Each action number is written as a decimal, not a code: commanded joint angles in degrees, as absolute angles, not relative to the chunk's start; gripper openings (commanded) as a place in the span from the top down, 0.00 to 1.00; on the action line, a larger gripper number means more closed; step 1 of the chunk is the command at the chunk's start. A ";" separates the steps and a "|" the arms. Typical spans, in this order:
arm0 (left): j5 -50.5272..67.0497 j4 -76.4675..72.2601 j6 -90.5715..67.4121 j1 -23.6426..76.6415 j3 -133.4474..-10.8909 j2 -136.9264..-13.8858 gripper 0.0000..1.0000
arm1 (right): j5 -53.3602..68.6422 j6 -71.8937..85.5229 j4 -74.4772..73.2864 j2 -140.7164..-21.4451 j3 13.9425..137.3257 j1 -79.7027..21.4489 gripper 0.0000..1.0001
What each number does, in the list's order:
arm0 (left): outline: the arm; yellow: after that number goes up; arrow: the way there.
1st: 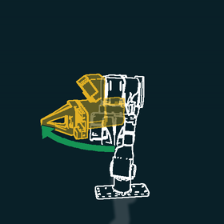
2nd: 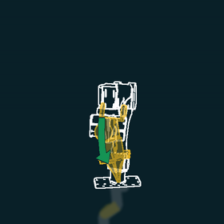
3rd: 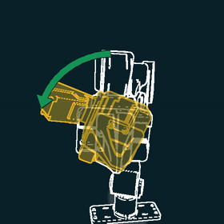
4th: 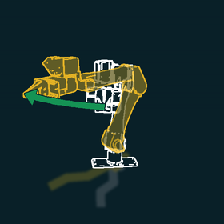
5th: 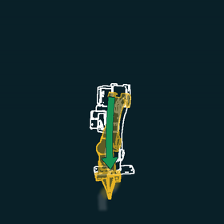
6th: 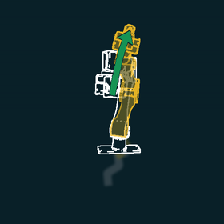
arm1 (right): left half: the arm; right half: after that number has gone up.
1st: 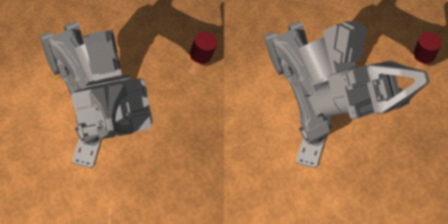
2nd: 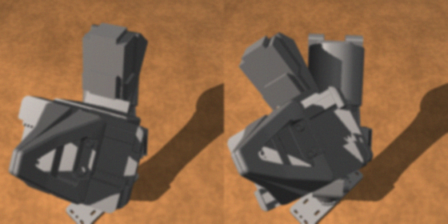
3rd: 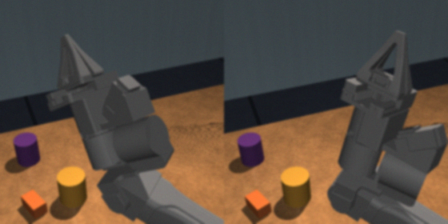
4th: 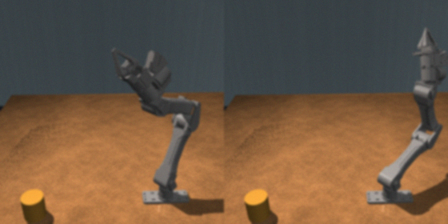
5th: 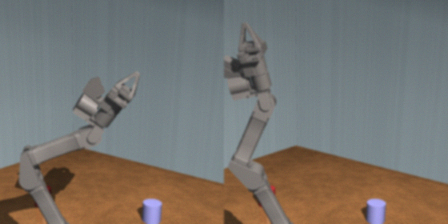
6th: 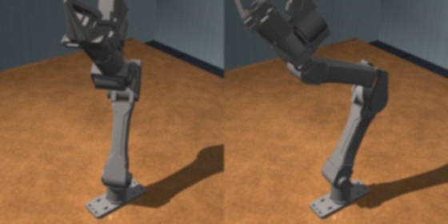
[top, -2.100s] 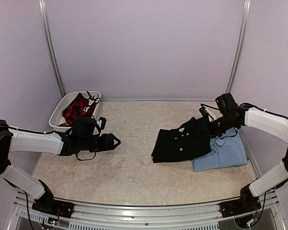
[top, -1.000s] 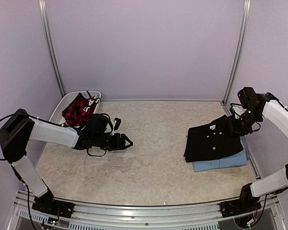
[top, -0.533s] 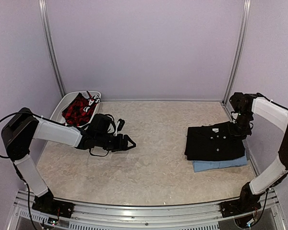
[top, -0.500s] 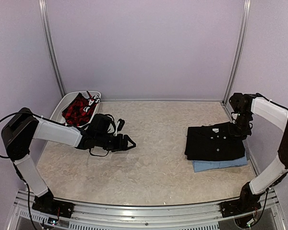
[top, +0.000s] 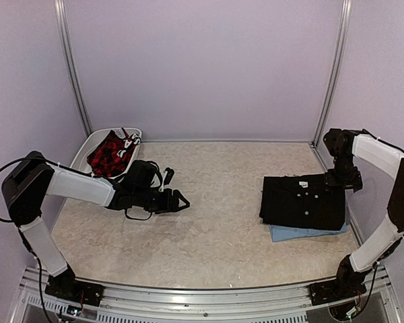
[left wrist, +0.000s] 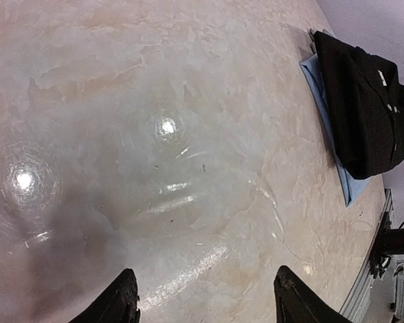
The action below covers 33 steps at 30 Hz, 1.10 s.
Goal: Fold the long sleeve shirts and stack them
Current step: Place the square-folded shirt on the square-folded shirt, then reset both arms
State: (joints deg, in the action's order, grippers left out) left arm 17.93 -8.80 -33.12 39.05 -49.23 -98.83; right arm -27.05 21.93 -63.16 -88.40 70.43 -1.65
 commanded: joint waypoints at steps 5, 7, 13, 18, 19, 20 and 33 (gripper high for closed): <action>9.08 -4.19 -30.58 37.35 -51.16 -93.40 0.22 | -16.02 15.32 -50.28 -78.84 70.35 -1.05 0.14; 5.29 -2.44 -29.28 36.98 -51.84 -91.24 0.18 | -10.15 13.59 -45.45 -75.58 68.76 -1.05 0.09; -6.19 3.67 -25.82 35.47 -55.08 -85.01 0.03 | 3.65 10.92 -34.60 -69.06 63.94 -1.38 0.07; -14.05 4.96 -25.20 32.81 -55.15 -78.24 0.01 | 8.13 9.81 -25.12 -62.95 58.41 -1.74 0.07; -15.06 4.94 -24.73 31.92 -54.99 -76.75 0.01 | 8.40 9.43 -23.77 -62.17 57.88 -1.76 0.06; -15.44 4.84 -24.15 30.98 -54.82 -75.68 0.01 | 8.85 9.14 -22.68 -61.68 57.48 -1.76 0.06; -15.52 4.22 -18.21 19.63 -55.22 -60.58 0.01 | 10.82 6.81 -13.34 -58.17 57.74 -2.00 0.02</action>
State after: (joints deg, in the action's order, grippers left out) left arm -12.58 4.67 -23.42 19.77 -54.28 -64.58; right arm 9.39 8.16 -17.54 -59.92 57.60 -1.72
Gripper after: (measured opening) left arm 0.989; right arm 0.968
